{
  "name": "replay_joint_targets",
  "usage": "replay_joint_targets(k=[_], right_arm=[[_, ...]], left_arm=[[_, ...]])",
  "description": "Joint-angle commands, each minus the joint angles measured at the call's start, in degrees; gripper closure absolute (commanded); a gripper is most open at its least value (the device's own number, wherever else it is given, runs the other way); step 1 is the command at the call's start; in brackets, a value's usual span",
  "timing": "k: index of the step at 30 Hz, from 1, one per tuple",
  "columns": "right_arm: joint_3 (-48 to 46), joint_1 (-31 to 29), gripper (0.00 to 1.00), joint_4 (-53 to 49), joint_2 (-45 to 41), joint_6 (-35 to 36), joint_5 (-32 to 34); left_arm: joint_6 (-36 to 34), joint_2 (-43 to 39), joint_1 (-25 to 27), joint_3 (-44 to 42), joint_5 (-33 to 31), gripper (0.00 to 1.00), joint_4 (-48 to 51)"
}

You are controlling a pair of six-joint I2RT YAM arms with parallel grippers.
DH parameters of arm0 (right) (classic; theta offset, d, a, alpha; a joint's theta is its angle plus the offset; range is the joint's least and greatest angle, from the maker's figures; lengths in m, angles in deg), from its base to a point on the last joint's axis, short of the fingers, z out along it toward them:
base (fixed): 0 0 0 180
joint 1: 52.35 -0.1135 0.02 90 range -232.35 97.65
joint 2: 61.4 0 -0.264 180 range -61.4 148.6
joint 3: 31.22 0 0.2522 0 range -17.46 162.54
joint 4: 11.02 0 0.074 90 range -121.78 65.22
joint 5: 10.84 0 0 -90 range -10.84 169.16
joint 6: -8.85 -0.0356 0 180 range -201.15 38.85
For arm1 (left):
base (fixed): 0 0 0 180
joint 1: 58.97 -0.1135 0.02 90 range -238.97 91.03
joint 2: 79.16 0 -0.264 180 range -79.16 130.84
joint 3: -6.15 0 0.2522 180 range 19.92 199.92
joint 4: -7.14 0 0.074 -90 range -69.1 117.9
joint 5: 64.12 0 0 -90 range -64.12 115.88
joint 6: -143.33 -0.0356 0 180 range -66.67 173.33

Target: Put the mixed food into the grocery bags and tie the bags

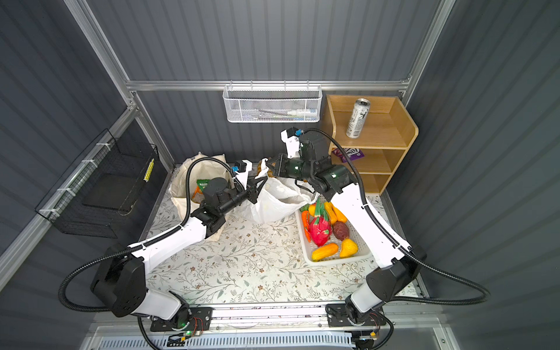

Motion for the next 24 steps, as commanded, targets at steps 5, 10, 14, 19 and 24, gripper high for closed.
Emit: replay_joint_targets(k=[5, 10, 14, 19, 24], right_arm=[[4.1, 2.4, 1.00, -2.7, -0.9, 8.7, -4.1], [7.8, 5.1, 1.00, -7.5, 0.9, 16.3, -12.0], [7.8, 5.0, 1.00, -8.4, 0.8, 17.2, -13.0], [7.9, 5.0, 1.00, -9.8, 0.9, 19.3, -14.8], [8.1, 5.1, 1.00, -10.0, 1.2, 19.7, -15.9]], left_arm=[[-1.5, -1.3, -2.4, 2.3, 11.5, 0.35, 4.7], [-4.1, -1.4, -5.1, 6.4, 20.1, 0.29, 12.1], [-6.5, -0.4, -5.4, 11.0, 23.7, 0.28, 16.5], [-10.3, 2.1, -5.4, 18.1, 28.7, 0.25, 23.1], [-10.7, 5.5, -5.5, 24.3, 34.1, 0.25, 26.4]])
